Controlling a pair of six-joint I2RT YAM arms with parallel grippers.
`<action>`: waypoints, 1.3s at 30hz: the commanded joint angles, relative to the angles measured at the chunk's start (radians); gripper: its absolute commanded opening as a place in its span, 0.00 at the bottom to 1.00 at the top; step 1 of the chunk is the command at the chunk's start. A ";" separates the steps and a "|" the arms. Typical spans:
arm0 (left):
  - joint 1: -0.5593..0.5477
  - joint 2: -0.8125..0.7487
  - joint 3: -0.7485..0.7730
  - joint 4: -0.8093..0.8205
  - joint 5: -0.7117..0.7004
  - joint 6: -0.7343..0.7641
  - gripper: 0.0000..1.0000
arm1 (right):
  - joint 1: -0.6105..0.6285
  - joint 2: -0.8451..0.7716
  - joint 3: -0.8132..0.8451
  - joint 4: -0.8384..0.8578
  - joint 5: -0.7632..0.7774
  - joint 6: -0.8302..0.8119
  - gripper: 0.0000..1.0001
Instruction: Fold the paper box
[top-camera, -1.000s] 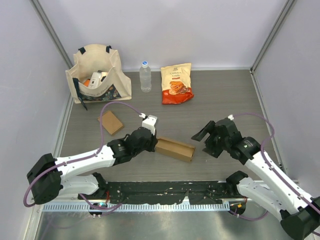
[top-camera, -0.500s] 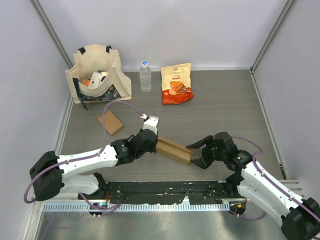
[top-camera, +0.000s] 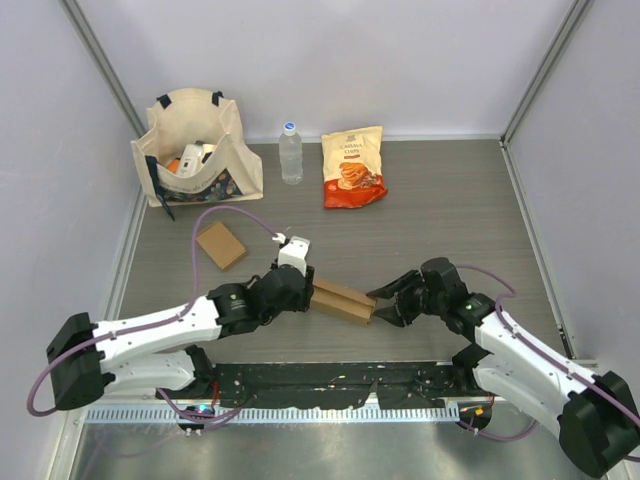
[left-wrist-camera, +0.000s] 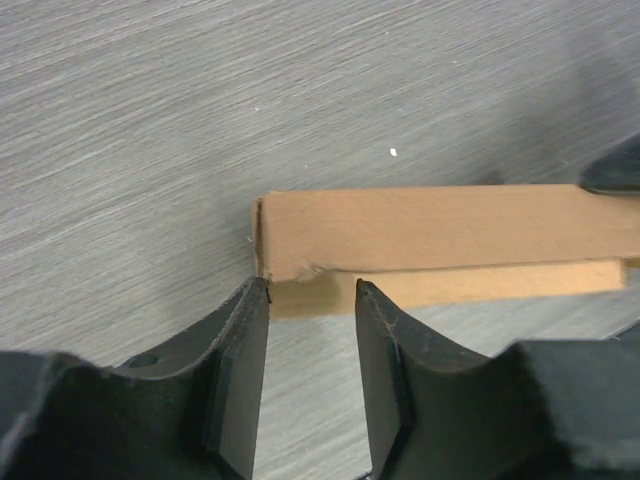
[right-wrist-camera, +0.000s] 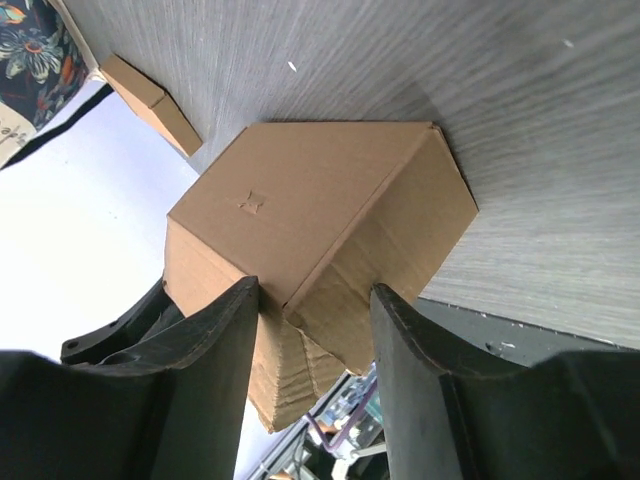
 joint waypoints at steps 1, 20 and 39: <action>-0.011 -0.103 0.035 -0.073 0.076 0.002 0.46 | -0.002 0.083 0.048 0.010 0.048 -0.144 0.52; 0.138 0.114 0.366 0.028 0.543 0.008 0.06 | -0.002 0.117 0.116 -0.024 0.130 -0.224 0.52; 0.140 0.038 -0.089 0.399 0.489 -0.102 0.00 | -0.001 0.100 0.104 -0.021 0.136 -0.214 0.52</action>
